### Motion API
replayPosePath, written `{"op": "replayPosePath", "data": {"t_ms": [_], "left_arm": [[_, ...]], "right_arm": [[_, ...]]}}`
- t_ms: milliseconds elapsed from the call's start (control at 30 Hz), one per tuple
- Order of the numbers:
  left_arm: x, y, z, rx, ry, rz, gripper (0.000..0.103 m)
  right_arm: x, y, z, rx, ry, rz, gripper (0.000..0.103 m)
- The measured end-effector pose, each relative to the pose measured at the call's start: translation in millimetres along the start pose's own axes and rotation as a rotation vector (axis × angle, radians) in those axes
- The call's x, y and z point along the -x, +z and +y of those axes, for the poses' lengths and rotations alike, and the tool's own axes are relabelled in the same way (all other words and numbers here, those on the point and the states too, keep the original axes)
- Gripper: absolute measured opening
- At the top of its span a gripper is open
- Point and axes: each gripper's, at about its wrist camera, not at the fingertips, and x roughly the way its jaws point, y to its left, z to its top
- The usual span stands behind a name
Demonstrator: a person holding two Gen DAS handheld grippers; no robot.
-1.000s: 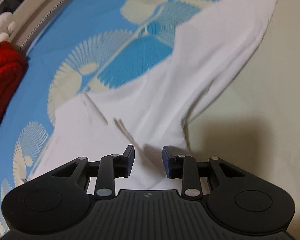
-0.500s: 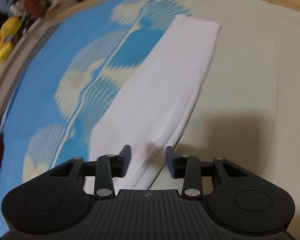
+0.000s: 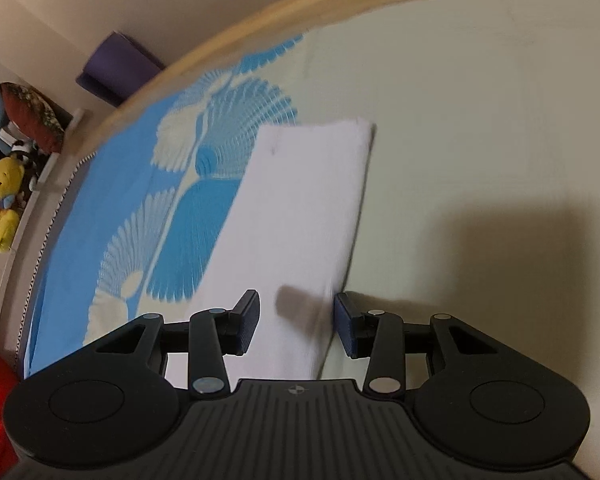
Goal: Fold small clothes
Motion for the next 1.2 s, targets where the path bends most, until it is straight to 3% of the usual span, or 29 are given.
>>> {"op": "replayPosePath", "data": {"t_ms": [133, 200, 233, 267, 333, 433, 533, 667, 700, 767, 800, 833, 867, 900, 967, 1100, 1200], "left_arm": [[4, 0, 9, 0.011, 0.004, -0.004, 0.051], [6, 0, 15, 0.019, 0.005, -0.008, 0.051], [7, 0, 18, 0.023, 0.005, -0.010, 0.051], [9, 0, 22, 0.029, 0.006, -0.012, 0.051], [12, 1, 30, 0.044, 0.007, -0.016, 0.051], [20, 2, 43, 0.079, 0.005, -0.030, 0.051], [31, 4, 60, 0.123, -0.003, -0.050, 0.051], [44, 6, 84, 0.187, -0.008, -0.072, 0.051], [46, 6, 92, 0.207, -0.009, -0.076, 0.051], [48, 6, 105, 0.245, -0.010, -0.077, 0.051], [49, 5, 111, 0.262, -0.010, -0.075, 0.051], [49, 5, 117, 0.281, -0.012, -0.074, 0.051], [51, 5, 123, 0.298, -0.017, -0.074, 0.051], [53, 5, 127, 0.312, -0.023, -0.077, 0.051], [56, 5, 135, 0.333, -0.035, -0.082, 0.051], [56, 3, 145, 0.370, -0.053, -0.078, 0.051], [49, 2, 149, 0.398, -0.067, -0.067, 0.048]], "right_arm": [[-7, 8, -4, -0.011, 0.010, -0.045, 0.040], [-7, 9, -4, 0.002, -0.025, -0.066, 0.027], [-7, 8, -2, 0.006, -0.054, -0.080, 0.010], [-5, 6, 0, 0.011, -0.082, -0.097, 0.004], [5, -1, 14, 0.062, -0.114, -0.162, 0.003], [30, -27, 71, 0.296, -0.096, -0.277, 0.003], [73, -93, 150, 0.586, 0.100, -0.327, 0.003], [142, -224, 222, 0.891, 0.509, -0.210, 0.003], [157, -258, 230, 0.938, 0.605, -0.148, 0.003], [182, -329, 239, 1.013, 0.798, 0.058, 0.005], [187, -360, 239, 1.040, 0.854, 0.176, 0.005], [188, -399, 238, 1.090, 0.889, 0.364, 0.013], [185, -429, 234, 1.138, 0.885, 0.526, 0.023], [183, -457, 225, 1.182, 0.847, 0.644, 0.024], [182, -489, 213, 1.302, 0.722, 0.742, 0.025], [197, -474, 217, 1.329, 0.498, 0.709, 0.026], [208, -429, 233, 1.280, 0.390, 0.625, 0.034]]}}
